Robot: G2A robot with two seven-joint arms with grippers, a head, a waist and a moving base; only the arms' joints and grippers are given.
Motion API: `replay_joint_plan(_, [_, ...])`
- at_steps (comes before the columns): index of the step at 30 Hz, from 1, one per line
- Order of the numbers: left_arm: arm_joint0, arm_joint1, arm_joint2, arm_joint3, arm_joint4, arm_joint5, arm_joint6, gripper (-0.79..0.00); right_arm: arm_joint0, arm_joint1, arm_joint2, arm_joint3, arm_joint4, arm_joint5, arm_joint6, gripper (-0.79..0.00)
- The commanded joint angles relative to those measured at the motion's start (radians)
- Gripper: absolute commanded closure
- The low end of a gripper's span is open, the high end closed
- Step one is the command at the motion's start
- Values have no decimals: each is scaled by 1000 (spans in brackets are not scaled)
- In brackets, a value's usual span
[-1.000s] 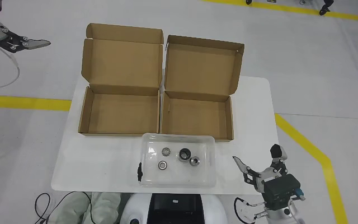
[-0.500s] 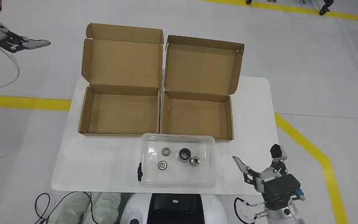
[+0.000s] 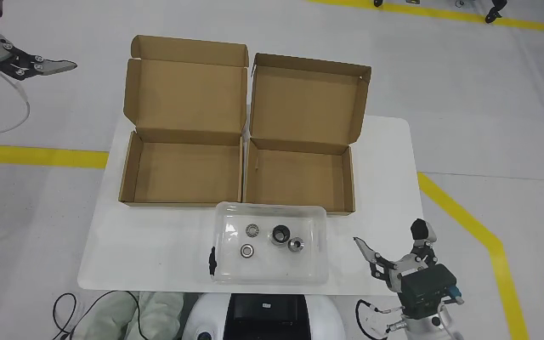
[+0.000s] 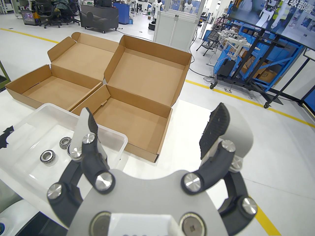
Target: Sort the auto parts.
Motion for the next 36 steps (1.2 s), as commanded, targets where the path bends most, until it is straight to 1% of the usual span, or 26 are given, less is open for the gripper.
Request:
replay_joint_plan(1, [0, 0, 0, 0, 0, 0, 0, -785, 21, 0, -4, 4, 10, 12, 24, -785])
replay_joint_plan(7, [0, 0, 0, 0, 0, 0, 0, -785, 88, 6, -12, 18, 14, -34, 76, -785])
replay_joint_plan(13, [0, 0, 0, 0, 0, 0, 0, -785, 208, 17, -31, 73, 3, -162, 155, -785])
replay_joint_plan(17, [0, 0, 0, 0, 0, 0, 0, -785, 304, 25, -74, 121, -52, -246, 221, -785])
replay_joint_plan(20, [0, 0, 0, 0, 0, 0, 0, -785, 372, 27, -119, 163, -73, -273, 272, -785])
replay_joint_plan(25, [0, 0, 0, 0, 0, 0, 0, -785, 460, 27, -174, 238, -43, -290, 322, -785])
replay_joint_plan(28, [0, 0, 0, 0, 0, 0, 0, -785, 497, 28, -200, 282, -19, -313, 331, -785])
replay_joint_plan(32, [0, 0, 0, 0, 0, 0, 0, -785, 527, 33, -212, 330, 18, -373, 318, -785])
replay_joint_plan(36, [0, 0, 0, 0, 0, 0, 0, -785, 527, 33, -212, 330, 18, -373, 318, -785])
